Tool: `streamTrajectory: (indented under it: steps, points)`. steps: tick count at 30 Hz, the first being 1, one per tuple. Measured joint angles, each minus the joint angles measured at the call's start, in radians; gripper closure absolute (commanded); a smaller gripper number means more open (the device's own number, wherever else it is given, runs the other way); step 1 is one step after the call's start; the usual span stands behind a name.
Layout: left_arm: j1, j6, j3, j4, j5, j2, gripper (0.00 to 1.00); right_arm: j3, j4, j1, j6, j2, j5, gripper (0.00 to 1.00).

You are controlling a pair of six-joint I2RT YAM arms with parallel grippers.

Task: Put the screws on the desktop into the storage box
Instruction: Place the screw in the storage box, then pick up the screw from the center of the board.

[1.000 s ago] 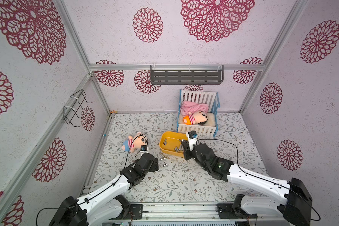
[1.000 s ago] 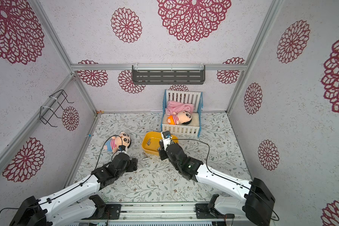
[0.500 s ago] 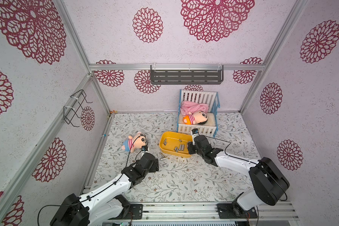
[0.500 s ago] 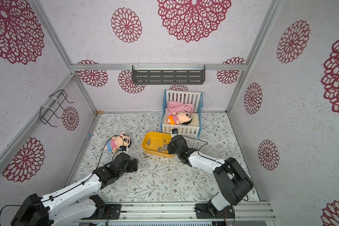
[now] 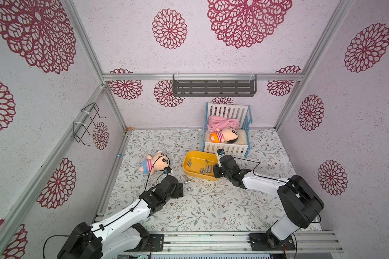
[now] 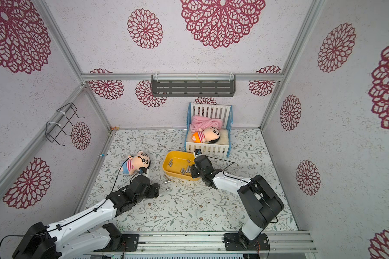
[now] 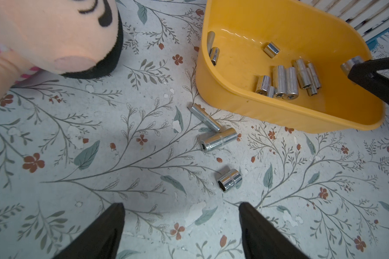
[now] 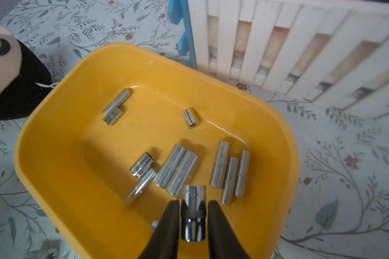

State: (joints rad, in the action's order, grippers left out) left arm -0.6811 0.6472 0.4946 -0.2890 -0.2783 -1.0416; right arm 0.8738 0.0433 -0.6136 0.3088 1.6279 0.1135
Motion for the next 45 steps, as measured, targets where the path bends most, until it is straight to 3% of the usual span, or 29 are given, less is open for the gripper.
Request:
streamTrajectory:
  steps: [13, 28, 34, 41, 45]
  points:
    - [0.0, -0.017, -0.004, 0.008, 0.014, 0.03, 0.14, -0.063, 0.075, 0.0, -0.001, -0.085, -0.037, 0.63]
    - [-0.002, -0.036, -0.011, 0.016, 0.034, 0.027, 0.11, -0.291, 0.3, -0.013, -0.001, -0.385, -0.06, 0.62]
    - [-0.037, -0.041, 0.014, 0.017, 0.014, -0.11, 0.13, -0.327, 0.339, -0.013, 0.002, -0.426, -0.004, 0.63]
    - [-0.1, -0.045, 0.161, -0.006, -0.039, -0.352, 0.18, -0.33, 0.344, -0.013, 0.017, -0.43, 0.025, 0.62]
    - [-0.114, -0.05, 0.211, -0.017, -0.05, -0.426, 0.18, -0.33, 0.344, -0.013, 0.018, -0.43, 0.029, 0.62]
